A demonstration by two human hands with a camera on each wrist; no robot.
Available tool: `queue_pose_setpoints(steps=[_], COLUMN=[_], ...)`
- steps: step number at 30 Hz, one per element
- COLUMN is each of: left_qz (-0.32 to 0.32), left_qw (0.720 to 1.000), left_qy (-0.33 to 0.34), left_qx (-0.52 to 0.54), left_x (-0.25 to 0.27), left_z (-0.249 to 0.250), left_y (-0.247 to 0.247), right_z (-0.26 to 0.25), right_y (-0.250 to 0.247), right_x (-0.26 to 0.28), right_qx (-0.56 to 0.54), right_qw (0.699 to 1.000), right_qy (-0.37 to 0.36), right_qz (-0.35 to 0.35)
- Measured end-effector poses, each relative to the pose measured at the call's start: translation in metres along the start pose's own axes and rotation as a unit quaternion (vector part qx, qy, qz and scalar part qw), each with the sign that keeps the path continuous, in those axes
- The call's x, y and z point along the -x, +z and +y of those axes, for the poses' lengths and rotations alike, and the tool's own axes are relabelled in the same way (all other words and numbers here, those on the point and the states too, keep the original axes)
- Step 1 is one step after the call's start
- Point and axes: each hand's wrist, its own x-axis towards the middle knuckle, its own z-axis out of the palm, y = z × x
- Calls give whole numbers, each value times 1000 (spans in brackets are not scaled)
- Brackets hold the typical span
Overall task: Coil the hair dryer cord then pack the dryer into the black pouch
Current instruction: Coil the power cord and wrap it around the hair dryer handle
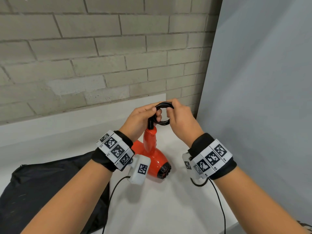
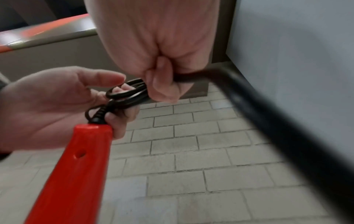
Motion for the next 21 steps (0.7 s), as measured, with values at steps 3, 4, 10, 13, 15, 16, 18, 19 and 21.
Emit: queue_pose_setpoints(steps=[3, 4, 10, 13, 15, 16, 18, 19, 21], left_qz=[-47, -50, -21, 1, 21, 33, 64, 84, 106], left_qw=[998, 997, 998, 998, 998, 998, 997, 995, 992], left_qy=[2, 5, 10, 18, 26, 30, 42, 48, 57], left_qx=[43, 53, 63, 59, 50, 38, 4, -15, -48], left_x=[1, 1, -3, -3, -2, -1, 1, 2, 3], left_z=[-2, -3, -6, -7, -7, -8, -9, -10, -10], left_y=[-8, -10, -13, -13, -12, -11, -8, -7, -3], right_z=[0, 0, 0, 2, 2, 3, 4, 4, 4], right_y=[-1, -1, -4, -4, -3, -2, 0, 1, 1], right_x=[-3, -4, -5, -8, -8, -8, -9, -9, -7], right_qx=[-72, -103, -235, -224, -229, -233, -237, -236, -249], right_qw=[997, 995, 969, 972, 971, 970, 970, 970, 966], right_qy=[4, 7, 59, 60, 56, 54, 54, 54, 63], right_qz=[-4, -11, -37, -43, -45, -41, -27, -23, -33])
